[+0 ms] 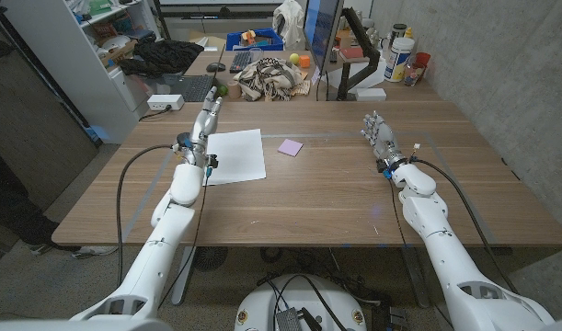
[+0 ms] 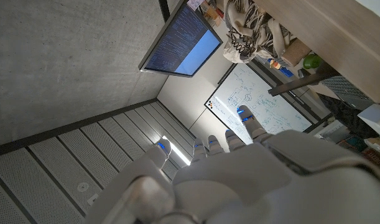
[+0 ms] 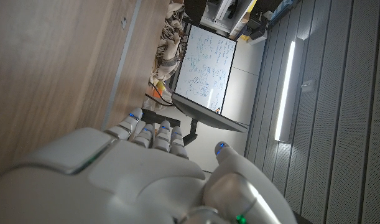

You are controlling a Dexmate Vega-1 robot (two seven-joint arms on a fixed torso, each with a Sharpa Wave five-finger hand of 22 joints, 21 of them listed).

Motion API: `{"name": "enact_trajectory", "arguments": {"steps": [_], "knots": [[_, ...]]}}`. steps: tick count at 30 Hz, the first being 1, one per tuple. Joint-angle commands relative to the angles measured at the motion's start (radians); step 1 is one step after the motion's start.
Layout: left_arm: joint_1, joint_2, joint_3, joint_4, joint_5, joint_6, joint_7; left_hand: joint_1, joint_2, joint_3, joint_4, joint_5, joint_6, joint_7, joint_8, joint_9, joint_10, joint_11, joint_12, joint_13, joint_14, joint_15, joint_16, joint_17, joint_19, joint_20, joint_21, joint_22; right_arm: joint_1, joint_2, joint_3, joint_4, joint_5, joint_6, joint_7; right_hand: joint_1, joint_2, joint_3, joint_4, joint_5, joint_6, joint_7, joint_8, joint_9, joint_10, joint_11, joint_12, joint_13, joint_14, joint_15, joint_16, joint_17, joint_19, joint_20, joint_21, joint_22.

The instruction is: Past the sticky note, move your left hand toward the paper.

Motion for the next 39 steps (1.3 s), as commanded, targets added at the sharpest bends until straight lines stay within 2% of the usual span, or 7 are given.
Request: {"name": "enact_trajectory", "arguments": {"steps": [1,6,10,23,33,36,39], "knots": [[0.006,0.006,0.018,-0.016,0.164,-0.012,0.177,0.016,0.058,0.009,-0.006,-0.003,0.020,-0.006,0.010,0.004,0.008,-0.004,0.003,0.006,-0.095,-0.035,-0.005,0.000,-0.260,-0.003,-0.004,0.003,-0.003,0.004,0.005,-0.002,-0.003,-0.001,-0.004,0.003,0.079,-0.001,0.002,0.004,0.014,0.000,0.009,0.004,0.010,0.002,0.004,0.002,-0.001,-0.030,0.002,0.003,-0.001,-0.086,-0.002,0.001],[0.008,0.009,0.031,-0.027,0.229,0.009,0.258,0.026,0.053,0.021,-0.009,-0.006,0.055,-0.033,0.014,0.002,0.024,-0.020,0.002,0.005,-0.076,-0.071,-0.010,-0.003,-0.286,-0.010,-0.005,0.012,-0.003,0.006,0.006,0.000,-0.005,0.000,-0.008,0.003,0.079,-0.001,0.002,0.004,0.015,0.002,0.009,0.004,0.011,0.002,0.004,0.003,0.001,-0.029,0.002,0.003,0.001,-0.085,-0.002,0.002],[0.007,0.022,0.041,-0.037,0.250,0.026,0.274,0.030,0.053,0.028,-0.007,-0.008,0.050,-0.038,0.005,0.001,0.023,-0.023,-0.002,0.004,-0.079,-0.081,-0.018,-0.003,-0.293,-0.033,0.001,0.017,-0.001,0.007,0.007,0.003,-0.006,0.001,-0.009,0.003,0.079,-0.001,0.003,0.005,0.016,0.001,0.009,0.004,0.011,0.001,0.004,0.003,0.002,-0.030,0.002,0.003,0.002,-0.086,-0.002,0.002],[0.007,0.070,0.092,-0.068,0.386,0.100,0.397,0.045,0.051,0.045,-0.014,-0.011,0.055,-0.060,-0.003,0.001,0.017,-0.026,-0.010,0.004,-0.092,-0.079,-0.031,-0.006,-0.335,-0.008,-0.001,0.025,0.015,0.012,0.004,0.030,-0.010,0.008,-0.004,0.003,0.077,-0.001,0.004,0.005,0.017,0.001,0.009,0.004,0.012,0.000,0.004,0.002,0.004,-0.030,0.001,0.002,0.003,-0.085,-0.004,0.002],[0.020,0.094,0.123,-0.126,0.460,0.222,0.436,0.062,0.043,0.056,-0.025,-0.016,0.074,-0.096,-0.004,0.000,0.035,-0.032,-0.007,0.003,-0.082,-0.079,-0.032,-0.007,-0.322,-0.018,0.016,0.029,0.021,0.015,0.004,0.039,-0.015,0.009,-0.001,0.002,0.075,-0.001,0.005,0.006,0.017,0.001,0.009,0.004,0.012,0.003,0.004,0.003,0.004,-0.030,0.000,0.002,0.005,-0.086,-0.006,0.002],[0.024,0.104,0.130,-0.142,0.470,0.251,0.430,0.066,0.040,0.058,-0.028,-0.017,0.073,-0.100,-0.007,0.000,0.035,-0.032,-0.008,0.003,-0.085,-0.078,-0.034,-0.008,-0.329,-0.013,0.016,0.030,0.021,0.016,0.004,0.040,-0.016,0.010,-0.001,0.002,0.075,-0.001,0.006,0.006,0.017,0.001,0.008,0.004,0.012,0.002,0.004,0.003,0.004,-0.030,0.000,0.002,0.004,-0.086,-0.007,0.002],[0.028,0.110,0.133,-0.158,0.468,0.276,0.416,0.075,0.036,0.064,-0.033,-0.019,0.071,-0.101,-0.013,0.000,0.031,-0.032,-0.011,0.003,-0.095,-0.080,-0.038,-0.007,-0.362,0.022,0.011,0.032,0.022,0.017,0.005,0.041,-0.017,0.011,-0.001,0.002,0.075,-0.001,0.006,0.006,0.018,0.001,0.009,0.004,0.012,0.001,0.004,0.003,0.005,-0.030,0.000,0.002,0.005,-0.086,-0.007,0.002]]}}
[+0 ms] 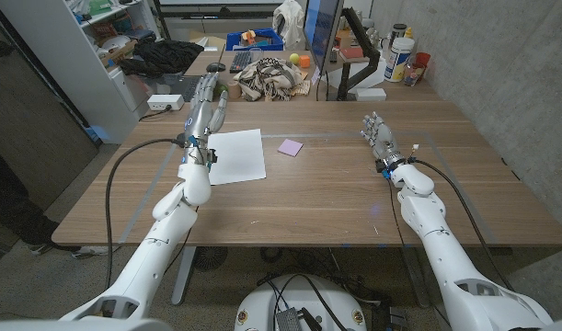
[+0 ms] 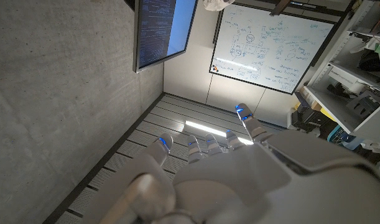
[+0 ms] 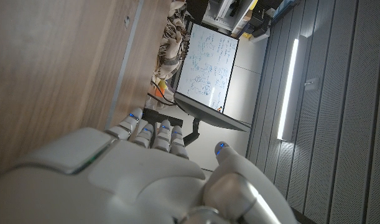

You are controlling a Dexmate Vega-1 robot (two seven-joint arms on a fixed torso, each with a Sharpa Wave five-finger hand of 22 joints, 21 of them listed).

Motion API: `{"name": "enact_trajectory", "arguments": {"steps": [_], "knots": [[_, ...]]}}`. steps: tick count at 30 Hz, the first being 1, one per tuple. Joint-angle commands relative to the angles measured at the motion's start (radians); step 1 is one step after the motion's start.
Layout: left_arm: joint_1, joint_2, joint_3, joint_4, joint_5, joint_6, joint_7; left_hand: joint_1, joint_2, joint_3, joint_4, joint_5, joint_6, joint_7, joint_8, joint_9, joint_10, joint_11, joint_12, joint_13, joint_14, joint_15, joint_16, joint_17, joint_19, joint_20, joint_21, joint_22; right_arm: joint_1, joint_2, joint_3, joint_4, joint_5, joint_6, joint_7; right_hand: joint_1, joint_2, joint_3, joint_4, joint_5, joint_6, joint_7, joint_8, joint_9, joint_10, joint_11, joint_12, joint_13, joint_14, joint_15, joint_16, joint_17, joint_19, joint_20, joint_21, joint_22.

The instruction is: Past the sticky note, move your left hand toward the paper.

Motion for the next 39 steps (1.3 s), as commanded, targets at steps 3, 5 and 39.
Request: {"name": "enact_trajectory", "arguments": {"steps": [3,5,39], "knots": [[0.018,0.040,0.034,-0.077,0.065,0.140,0.002,0.020,0.009,0.014,-0.002,-0.006,0.014,-0.009,-0.003,0.003,0.004,-0.003,-0.002,0.004,-0.105,-0.079,-0.008,0.004,-0.401,0.055,-0.006,0.002,0.005,0.004,0.000,0.009,-0.006,0.003,0.003,0.002,0.074,-0.001,0.006,0.006,0.008,0.001,0.009,0.004,0.006,-0.005,0.002,0.003,0.005,-0.030,-0.001,0.002,0.005,-0.085,-0.001,0.002],[0.022,0.047,0.035,-0.090,0.065,0.156,-0.013,0.023,0.008,0.017,-0.002,-0.007,0.019,-0.010,-0.004,0.003,0.004,-0.003,-0.002,0.004,-0.109,-0.078,-0.008,0.004,-0.424,0.073,-0.014,-0.001,0.006,0.004,0.000,0.010,-0.006,0.005,0.004,0.002,0.074,-0.001,0.006,0.006,0.008,0.002,0.009,0.004,0.006,-0.005,0.002,0.003,0.005,-0.030,-0.001,0.002,0.006,-0.086,-0.002,0.002],[0.048,0.115,0.029,-0.239,0.064,0.383,-0.277,0.041,0.002,0.040,0.005,-0.017,0.017,-0.011,-0.017,0.007,0.005,-0.008,0.005,0.004,-0.071,-0.043,-0.002,0.007,-0.451,0.118,-0.035,-0.020,0.012,0.003,-0.007,0.010,-0.018,0.006,0.008,0.000,0.071,-0.003,0.008,0.008,0.007,0.002,0.008,0.004,0.008,-0.004,0.002,0.003,0.005,-0.030,-0.002,0.002,0.008,-0.084,-0.008,0.002]]}}
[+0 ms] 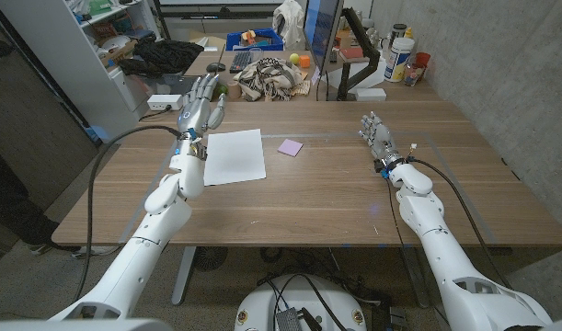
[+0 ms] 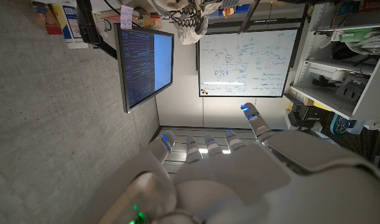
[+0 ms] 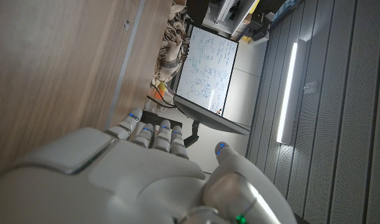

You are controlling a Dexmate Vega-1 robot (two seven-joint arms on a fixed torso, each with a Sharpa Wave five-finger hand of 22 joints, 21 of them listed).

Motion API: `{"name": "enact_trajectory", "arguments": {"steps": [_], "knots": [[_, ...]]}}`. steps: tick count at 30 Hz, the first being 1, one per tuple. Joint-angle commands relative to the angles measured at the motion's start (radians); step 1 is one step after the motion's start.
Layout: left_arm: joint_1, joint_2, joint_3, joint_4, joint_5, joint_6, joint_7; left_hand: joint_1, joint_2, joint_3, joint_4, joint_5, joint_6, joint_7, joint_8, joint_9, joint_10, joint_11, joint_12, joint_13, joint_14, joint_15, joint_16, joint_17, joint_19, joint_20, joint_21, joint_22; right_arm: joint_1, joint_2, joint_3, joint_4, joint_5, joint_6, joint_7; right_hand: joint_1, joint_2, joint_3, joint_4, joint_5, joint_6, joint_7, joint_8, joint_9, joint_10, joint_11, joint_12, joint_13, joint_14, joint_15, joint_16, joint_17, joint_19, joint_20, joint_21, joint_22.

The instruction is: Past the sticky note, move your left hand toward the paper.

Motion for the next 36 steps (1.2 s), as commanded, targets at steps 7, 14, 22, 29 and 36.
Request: {"name": "enact_trajectory", "arguments": {"steps": [7,14,22,29,36], "knots": [[0.005,0.032,-0.010,-0.059,-0.018,0.089,-0.150,0.003,-0.003,0.008,0.010,-0.003,0.000,-0.003,-0.001,0.005,0.007,0.003,0.004,0.004,-0.072,-0.045,0.005,0.005,-0.468,0.018,-0.006,0.001,0.004,0.000,-0.003,0.001,-0.006,0.001,0.001,0.000,0.070,0.001,0.003,0.004,0.007,0.002,0.008,0.004,0.005,-0.001,0.002,0.003,0.002,-0.026,-0.002,0.002,0.004,-0.089,-0.002,0.002],[0.000,0.043,-0.011,-0.078,-0.028,0.120,-0.223,-0.007,-0.002,0.006,0.019,-0.003,0.002,-0.003,-0.001,0.005,0.011,0.002,0.005,0.004,-0.070,-0.041,0.007,0.008,-0.461,0.014,-0.006,0.000,0.001,-0.001,-0.003,-0.004,-0.007,0.000,0.000,-0.001,0.070,0.001,0.004,0.005,0.007,0.002,0.007,0.004,0.005,-0.001,0.002,0.003,0.002,-0.026,-0.002,0.002,0.004,-0.088,-0.003,0.002],[-0.011,0.052,-0.008,-0.083,-0.036,0.150,-0.285,-0.019,-0.002,0.003,0.025,-0.003,-0.010,-0.003,-0.005,0.005,-0.001,0.008,0.001,0.004,-0.078,-0.043,0.006,0.010,-0.463,0.021,-0.011,-0.001,-0.002,-0.002,-0.003,-0.007,-0.007,-0.004,-0.001,-0.002,0.069,0.001,0.005,0.005,0.007,0.002,0.007,0.004,0.005,-0.001,0.002,0.003,0.002,-0.025,-0.002,0.002,0.005,-0.088,-0.005,0.002],[-0.021,0.063,0.000,-0.081,-0.030,0.160,-0.308,-0.028,-0.002,0.003,0.026,-0.002,-0.014,-0.003,-0.004,0.005,0.002,0.005,0.004,0.004,-0.075,-0.043,0.007,0.010,-0.479,0.007,-0.020,-0.001,0.003,0.000,-0.005,0.001,-0.007,-0.001,0.000,-0.002,0.069,0.000,0.005,0.005,0.007,0.002,0.007,0.004,0.004,-0.001,0.002,0.003,0.002,-0.026,-0.003,0.002,0.005,-0.088,-0.006,0.002],[-0.033,0.074,0.006,-0.082,-0.031,0.175,-0.349,-0.035,0.000,0.004,0.026,-0.002,-0.012,-0.003,-0.003,0.005,-0.004,0.006,0.002,0.004,-0.079,-0.046,0.005,0.010,-0.471,0.011,-0.020,0.000,0.008,0.002,-0.005,0.011,-0.009,0.002,-0.001,-0.002,0.069,0.000,0.005,0.006,0.006,0.003,0.007,0.004,0.004,-0.001,0.002,0.003,0.001,-0.025,-0.003,0.002,0.005,-0.087,-0.008,0.002]]}}
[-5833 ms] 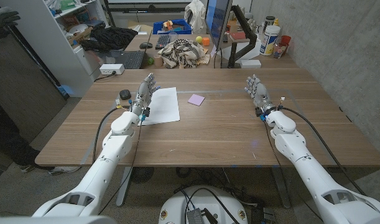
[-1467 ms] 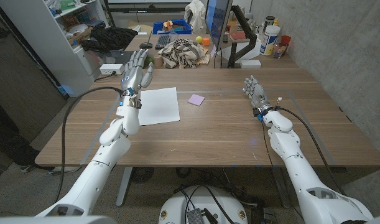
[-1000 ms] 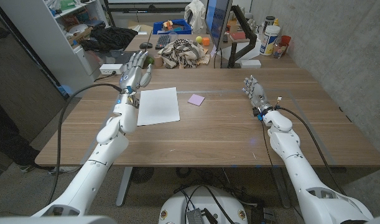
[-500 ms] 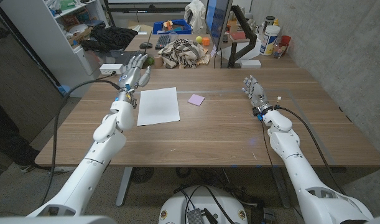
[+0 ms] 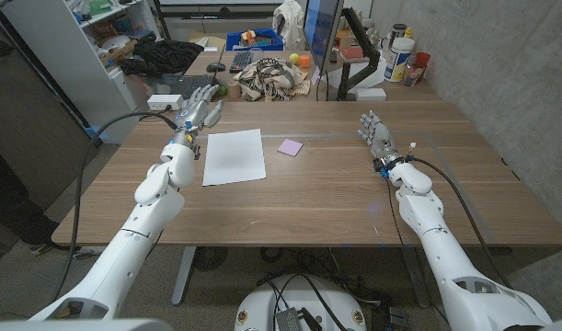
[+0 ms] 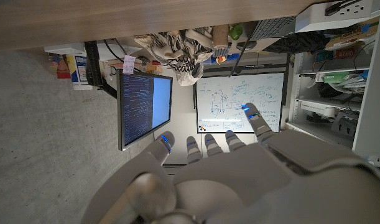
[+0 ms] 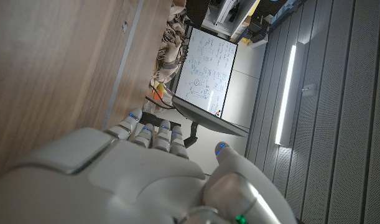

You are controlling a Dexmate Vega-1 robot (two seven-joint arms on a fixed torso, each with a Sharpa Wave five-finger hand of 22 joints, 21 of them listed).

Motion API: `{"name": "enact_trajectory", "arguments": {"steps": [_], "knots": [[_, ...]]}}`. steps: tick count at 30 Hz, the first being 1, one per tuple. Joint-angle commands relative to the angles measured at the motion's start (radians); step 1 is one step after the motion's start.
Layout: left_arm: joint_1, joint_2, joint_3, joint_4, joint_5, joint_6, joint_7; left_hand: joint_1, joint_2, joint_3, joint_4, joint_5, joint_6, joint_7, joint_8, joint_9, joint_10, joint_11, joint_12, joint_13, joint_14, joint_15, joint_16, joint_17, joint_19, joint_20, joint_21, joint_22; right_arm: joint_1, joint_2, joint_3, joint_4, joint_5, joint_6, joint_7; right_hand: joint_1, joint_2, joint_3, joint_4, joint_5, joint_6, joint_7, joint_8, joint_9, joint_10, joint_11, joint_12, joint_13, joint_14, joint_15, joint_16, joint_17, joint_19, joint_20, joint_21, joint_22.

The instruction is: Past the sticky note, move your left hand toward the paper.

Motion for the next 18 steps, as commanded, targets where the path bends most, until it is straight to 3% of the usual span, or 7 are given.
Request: {"name": "enact_trajectory", "arguments": {"steps": [1,7,18], "knots": [[-0.021,0.021,0.012,-0.002,-0.002,0.029,-0.070,-0.014,0.001,0.002,0.006,-0.002,-0.005,-0.003,0.000,0.005,-0.008,-0.003,0.001,0.004,-0.081,-0.045,0.005,0.005,-0.472,0.004,-0.002,0.002,0.008,0.003,-0.002,0.016,-0.003,0.002,0.000,-0.002,0.069,0.000,0.005,0.006,0.006,0.002,0.007,0.004,0.004,-0.001,0.002,0.003,0.002,-0.026,-0.003,0.002,0.005,-0.087,-0.004,0.002],[-0.039,0.032,0.017,0.010,-0.014,0.035,-0.115,-0.021,0.002,0.003,0.008,-0.003,-0.016,-0.003,-0.003,0.005,-0.023,-0.003,-0.002,0.005,-0.092,-0.046,0.004,0.007,-0.492,0.011,-0.012,0.002,0.012,0.005,-0.002,0.022,-0.005,0.006,-0.002,-0.003,0.068,0.000,0.006,0.006,0.006,0.003,0.007,0.004,0.004,-0.001,0.002,0.003,0.001,-0.025,-0.003,0.002,0.005,-0.088,-0.005,0.002],[-0.062,0.050,0.034,0.038,-0.019,0.035,-0.155,-0.026,0.006,0.008,0.007,-0.002,-0.037,-0.003,-0.004,0.005,-0.045,0.000,-0.004,0.005,-0.101,-0.046,0.004,0.006,-0.478,0.012,-0.013,0.003,0.019,0.010,-0.002,0.038,-0.009,0.008,0.000,-0.003,0.069,0.000,0.006,0.006,0.006,0.003,0.007,0.004,0.003,-0.001,0.001,0.003,0.002,-0.025,-0.003,0.002,0.006,-0.087,-0.008,0.002]]}}
